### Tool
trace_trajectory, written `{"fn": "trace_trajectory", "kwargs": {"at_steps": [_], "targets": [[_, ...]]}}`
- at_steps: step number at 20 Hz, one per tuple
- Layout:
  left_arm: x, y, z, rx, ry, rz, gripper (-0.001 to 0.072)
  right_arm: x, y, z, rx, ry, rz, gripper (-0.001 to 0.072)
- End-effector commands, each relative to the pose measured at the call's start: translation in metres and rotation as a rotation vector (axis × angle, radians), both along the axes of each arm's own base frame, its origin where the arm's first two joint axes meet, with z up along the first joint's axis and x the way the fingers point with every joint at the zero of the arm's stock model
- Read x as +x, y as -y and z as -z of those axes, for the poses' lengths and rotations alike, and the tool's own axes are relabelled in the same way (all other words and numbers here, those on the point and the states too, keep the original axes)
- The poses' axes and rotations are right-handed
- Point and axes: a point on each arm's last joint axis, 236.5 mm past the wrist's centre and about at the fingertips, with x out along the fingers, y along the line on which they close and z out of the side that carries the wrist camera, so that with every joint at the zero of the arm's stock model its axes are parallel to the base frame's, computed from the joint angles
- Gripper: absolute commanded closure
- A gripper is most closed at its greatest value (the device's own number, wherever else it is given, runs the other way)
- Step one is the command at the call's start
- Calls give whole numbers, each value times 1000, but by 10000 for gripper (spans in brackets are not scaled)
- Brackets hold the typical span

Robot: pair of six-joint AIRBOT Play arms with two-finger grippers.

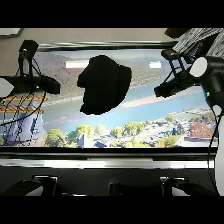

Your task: Fold the clothes and pants, and hang the long-sleeved shirts on hangers.

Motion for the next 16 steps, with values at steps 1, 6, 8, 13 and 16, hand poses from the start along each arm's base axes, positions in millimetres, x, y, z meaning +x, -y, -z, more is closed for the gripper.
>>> {"fn": "trace_trajectory", "kwargs": {"at_steps": [1,6,8,13,16], "targets": [[0,0,0,0,0,0,687,0,0,0,1,0,0,683],[0,0,0,0,0,0,687,0,0,0,1,0,1,683],[0,0,0,0,0,0,686,0,0,0,1,0,0,683],[0,0,3,-65,-36,-71,-13,0,0,0,1,0,1,683],[-1,-18,23,-150,-138,-213,-13,0,0,0,1,0,0,683]]}}
